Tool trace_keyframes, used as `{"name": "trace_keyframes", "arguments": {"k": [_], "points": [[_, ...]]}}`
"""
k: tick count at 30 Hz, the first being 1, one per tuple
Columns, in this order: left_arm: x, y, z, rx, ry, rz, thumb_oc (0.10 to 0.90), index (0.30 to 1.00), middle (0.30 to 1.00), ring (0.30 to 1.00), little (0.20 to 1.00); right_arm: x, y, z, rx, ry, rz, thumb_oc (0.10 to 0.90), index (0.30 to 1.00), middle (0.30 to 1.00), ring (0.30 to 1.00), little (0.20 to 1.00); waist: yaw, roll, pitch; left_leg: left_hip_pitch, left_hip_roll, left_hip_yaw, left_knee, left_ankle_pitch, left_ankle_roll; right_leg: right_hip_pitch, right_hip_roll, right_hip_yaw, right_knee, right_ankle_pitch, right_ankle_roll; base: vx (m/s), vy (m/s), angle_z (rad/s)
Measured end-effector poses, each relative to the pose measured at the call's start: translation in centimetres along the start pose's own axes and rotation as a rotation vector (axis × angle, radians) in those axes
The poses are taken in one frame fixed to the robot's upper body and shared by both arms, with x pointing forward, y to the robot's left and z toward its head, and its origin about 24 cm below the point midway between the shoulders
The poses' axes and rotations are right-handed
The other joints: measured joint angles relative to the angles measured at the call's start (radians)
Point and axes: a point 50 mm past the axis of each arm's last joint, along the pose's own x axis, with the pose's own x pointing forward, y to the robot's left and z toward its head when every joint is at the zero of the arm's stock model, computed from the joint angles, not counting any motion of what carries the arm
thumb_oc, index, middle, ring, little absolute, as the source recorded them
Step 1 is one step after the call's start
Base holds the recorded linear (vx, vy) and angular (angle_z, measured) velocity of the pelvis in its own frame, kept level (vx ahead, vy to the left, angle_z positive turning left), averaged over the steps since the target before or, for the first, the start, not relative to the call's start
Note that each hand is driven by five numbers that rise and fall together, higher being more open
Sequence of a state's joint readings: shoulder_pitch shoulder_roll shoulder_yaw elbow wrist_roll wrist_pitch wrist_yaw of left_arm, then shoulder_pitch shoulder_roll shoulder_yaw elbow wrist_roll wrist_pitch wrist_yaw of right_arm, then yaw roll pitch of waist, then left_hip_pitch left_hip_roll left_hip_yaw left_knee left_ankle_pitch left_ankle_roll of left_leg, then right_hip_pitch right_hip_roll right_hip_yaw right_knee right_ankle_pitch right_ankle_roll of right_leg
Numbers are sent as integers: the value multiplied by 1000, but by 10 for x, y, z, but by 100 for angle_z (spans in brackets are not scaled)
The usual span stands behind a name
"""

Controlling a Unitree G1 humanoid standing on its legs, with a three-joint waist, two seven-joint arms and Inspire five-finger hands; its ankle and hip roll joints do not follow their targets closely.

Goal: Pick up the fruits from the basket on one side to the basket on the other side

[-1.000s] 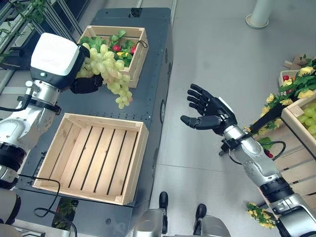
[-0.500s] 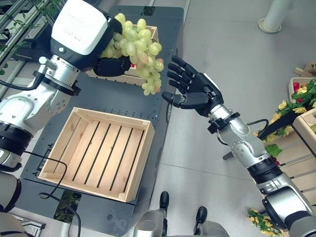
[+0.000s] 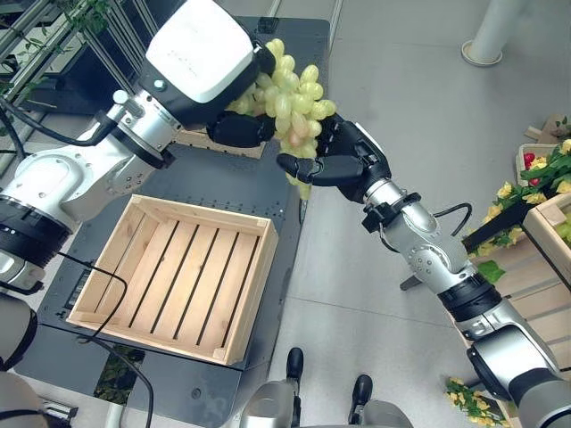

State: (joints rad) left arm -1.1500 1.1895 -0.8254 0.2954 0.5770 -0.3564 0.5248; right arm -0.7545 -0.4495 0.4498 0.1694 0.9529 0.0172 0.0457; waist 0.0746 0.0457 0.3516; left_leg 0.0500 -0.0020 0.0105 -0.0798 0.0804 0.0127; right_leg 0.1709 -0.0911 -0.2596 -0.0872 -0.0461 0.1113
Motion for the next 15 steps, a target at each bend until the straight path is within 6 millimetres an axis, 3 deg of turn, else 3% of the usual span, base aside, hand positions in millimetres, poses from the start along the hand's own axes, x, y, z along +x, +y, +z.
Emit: {"name": "trace_keyframes", "arguments": {"k": [12, 14, 15], "points": [[9, 4, 7, 4, -49, -33, 400, 300, 300, 300, 300, 4, 4, -2, 52, 4, -19, 800, 900, 900, 900, 900, -1, 0, 0, 15, 1, 2, 0, 0, -1, 12, 0, 4, 0, 0, 0, 0, 0, 0], [9, 3, 7, 4, -49, -38, 400, 300, 300, 300, 300, 4, 4, -4, 82, 14, -17, 400, 300, 300, 300, 300, -1, 0, 0, 15, 1, 2, 0, 1, -1, 12, 0, 4, 0, 0, 0, 0, 0, 0], [9, 3, 7, 4, -50, -38, 400, 300, 300, 300, 300, 4, 5, -5, 89, 18, -16, 400, 300, 300, 300, 300, -1, 0, 0, 15, 1, 2, 0, 1, -1, 12, 1, 4, 0, 0, 0, 0, 0, 0]]}}
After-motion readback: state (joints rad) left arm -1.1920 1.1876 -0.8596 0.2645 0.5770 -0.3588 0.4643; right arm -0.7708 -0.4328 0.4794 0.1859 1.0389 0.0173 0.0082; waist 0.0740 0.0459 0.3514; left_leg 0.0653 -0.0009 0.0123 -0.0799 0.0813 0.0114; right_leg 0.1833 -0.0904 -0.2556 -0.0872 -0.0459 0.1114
